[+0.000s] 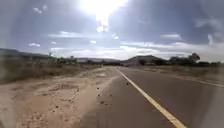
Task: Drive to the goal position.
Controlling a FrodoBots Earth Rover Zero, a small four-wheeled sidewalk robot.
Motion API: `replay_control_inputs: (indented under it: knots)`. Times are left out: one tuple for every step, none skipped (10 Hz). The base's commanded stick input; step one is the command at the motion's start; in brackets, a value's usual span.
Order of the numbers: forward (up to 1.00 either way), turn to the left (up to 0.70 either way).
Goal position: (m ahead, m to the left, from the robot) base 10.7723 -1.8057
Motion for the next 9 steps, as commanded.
replay_control_inputs:
  knots:
    - [1.00,0.00]
    - [1.00,0.00]
    - [1.00,0.00]
    - [1.00,0.00]
    - [1.00,0.00]
    - [1.00,0.00]
    - [1.00,0.00]
    - [1.00,0.00]
    - [1.00,0.00]
